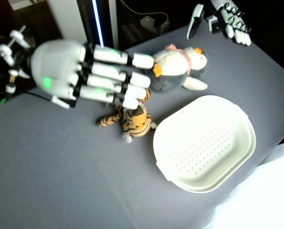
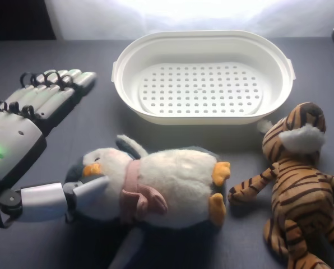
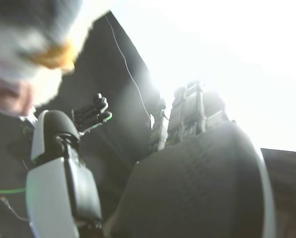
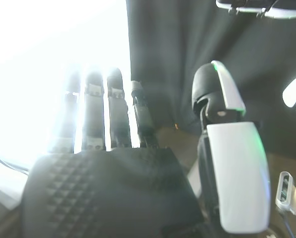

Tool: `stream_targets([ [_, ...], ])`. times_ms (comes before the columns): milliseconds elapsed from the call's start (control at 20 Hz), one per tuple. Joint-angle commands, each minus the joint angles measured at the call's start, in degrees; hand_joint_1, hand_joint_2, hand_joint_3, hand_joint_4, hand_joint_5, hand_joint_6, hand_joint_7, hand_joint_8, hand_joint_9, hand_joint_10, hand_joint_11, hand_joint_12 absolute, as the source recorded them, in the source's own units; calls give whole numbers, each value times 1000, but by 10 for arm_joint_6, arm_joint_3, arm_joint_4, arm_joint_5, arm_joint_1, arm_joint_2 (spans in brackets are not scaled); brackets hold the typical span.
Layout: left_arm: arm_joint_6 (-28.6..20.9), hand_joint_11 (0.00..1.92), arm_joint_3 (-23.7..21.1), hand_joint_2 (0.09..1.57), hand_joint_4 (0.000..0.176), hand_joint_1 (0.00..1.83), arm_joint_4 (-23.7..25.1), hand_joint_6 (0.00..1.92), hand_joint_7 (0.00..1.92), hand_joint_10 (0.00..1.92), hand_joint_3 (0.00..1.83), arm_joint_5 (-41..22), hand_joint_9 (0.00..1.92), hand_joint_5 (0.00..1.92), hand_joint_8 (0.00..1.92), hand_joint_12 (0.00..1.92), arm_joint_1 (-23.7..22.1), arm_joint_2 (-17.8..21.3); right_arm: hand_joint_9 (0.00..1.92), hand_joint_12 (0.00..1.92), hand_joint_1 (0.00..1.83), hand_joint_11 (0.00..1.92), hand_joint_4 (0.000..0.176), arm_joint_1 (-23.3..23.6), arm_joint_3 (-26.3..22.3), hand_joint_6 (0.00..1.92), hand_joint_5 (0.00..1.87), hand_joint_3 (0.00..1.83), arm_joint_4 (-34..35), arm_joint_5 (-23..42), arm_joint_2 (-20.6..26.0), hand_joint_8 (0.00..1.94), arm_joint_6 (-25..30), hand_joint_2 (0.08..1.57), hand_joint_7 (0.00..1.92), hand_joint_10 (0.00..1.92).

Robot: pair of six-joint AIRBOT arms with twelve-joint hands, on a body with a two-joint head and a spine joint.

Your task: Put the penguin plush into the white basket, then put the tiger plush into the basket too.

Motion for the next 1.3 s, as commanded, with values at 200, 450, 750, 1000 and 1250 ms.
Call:
stream_targets([
  [200, -3, 0, 6, 813, 124, 578, 62, 0, 0, 0, 0, 17, 0, 0, 0, 0, -18, 7, 254, 62, 809, 253, 100, 2, 5, 9, 53, 8, 1, 50, -2, 3, 5, 1313, 183, 4],
  [450, -21, 4, 59, 688, 174, 776, 133, 0, 0, 0, 0, 200, 0, 0, 0, 2, -98, -25, 316, 46, 798, 321, 87, 2, 7, 2, 76, 2, 1, 45, -4, 3, 5, 1337, 231, 5],
  [750, 2, 307, 101, 983, 0, 1166, 149, 4, 1022, 69, 0, 294, 841, 890, 10, 1011, -155, -62, 345, 31, 776, 352, 88, 2, 9, 4, 99, 0, 0, 44, -4, 1, 10, 1340, 242, 5],
  [1000, 14, 815, 86, 1082, 0, 1279, 151, 17, 954, 1337, 0, 255, 937, 1354, 1278, 1698, -177, -28, 379, 32, 736, 386, 88, 1, 10, 6, 122, 0, 1, 44, -4, 13, 14, 1329, 277, 13],
  [1250, 13, 951, 86, 1075, 0, 1284, 92, 5, 982, 1260, 1, 87, 1048, 1351, 1252, 1636, -199, 4, 400, 28, 741, 419, 89, 1, 11, 3, 127, 2, 3, 44, -4, 5, 14, 1337, 294, 8],
])
